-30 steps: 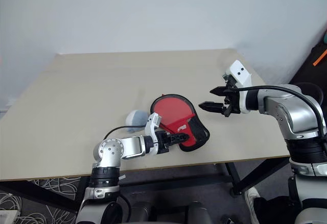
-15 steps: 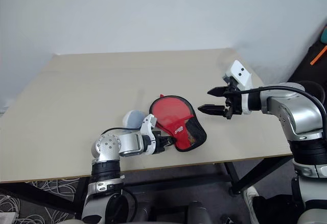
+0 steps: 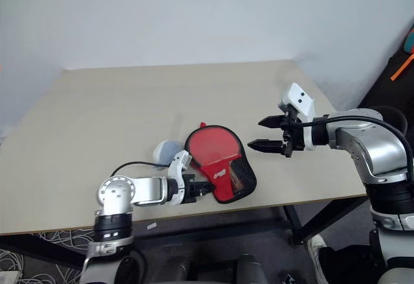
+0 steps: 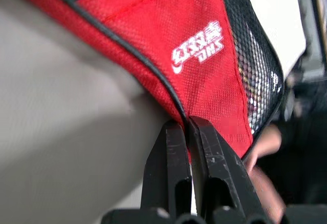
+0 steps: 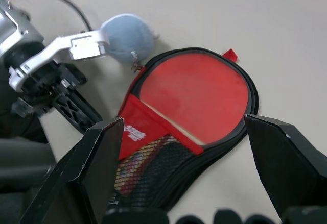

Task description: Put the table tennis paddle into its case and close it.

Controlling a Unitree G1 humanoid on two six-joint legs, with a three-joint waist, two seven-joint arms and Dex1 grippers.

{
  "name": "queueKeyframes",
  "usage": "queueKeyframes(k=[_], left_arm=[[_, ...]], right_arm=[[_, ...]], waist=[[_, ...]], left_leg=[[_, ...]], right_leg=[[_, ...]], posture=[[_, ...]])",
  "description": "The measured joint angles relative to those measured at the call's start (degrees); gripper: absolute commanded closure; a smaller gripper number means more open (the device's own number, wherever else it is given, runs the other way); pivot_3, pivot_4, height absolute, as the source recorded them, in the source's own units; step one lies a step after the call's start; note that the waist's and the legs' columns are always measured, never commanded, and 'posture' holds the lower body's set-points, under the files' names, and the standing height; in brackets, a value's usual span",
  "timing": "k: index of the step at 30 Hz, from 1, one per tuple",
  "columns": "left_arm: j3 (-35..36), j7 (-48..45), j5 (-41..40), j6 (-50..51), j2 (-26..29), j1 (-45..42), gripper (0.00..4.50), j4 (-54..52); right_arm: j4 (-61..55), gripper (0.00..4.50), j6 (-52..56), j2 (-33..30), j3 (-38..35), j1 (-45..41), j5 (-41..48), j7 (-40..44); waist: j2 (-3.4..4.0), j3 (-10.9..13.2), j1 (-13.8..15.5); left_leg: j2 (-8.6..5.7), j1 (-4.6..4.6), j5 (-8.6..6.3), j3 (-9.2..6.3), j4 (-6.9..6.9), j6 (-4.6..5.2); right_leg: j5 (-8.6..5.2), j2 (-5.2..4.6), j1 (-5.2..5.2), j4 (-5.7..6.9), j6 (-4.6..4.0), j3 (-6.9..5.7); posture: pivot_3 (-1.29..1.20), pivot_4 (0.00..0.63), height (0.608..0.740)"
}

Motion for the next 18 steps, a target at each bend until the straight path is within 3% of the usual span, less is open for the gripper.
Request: queueKeyframes(k=[7, 18], left_arm=[[-7.75, 4.24, -19.85, 0.96, 15.67, 1.09, 4.47, -1.79], [-14.44, 10.93, -31.56, -1.19, 21.1, 2.19, 4.47, -3.1]], right_arm=[[0.01, 0.43, -0.58, -0.35, 1.33, 0.0, -0.09, 0.9], [0.0, 0.43, -0.56, 0.54, 1.79, 0.0, -0.05, 0.67]], waist=[[0.0, 0.01, -0.03], [0.0, 0.02, 0.54]], left_leg=[[0.0, -0.02, 0.0, -0.01, 0.04, 0.0], [-0.03, -0.04, 0.01, 0.01, 0.08, 0.0]], right_leg=[[-0.07, 0.0, 0.0, 0.0, -0.14, -0.01], [-0.08, -0.02, 0.0, 0.0, -0.16, 0.01]], posture=[[0.0, 0.0, 0.74], [0.0, 0.0, 0.74]])
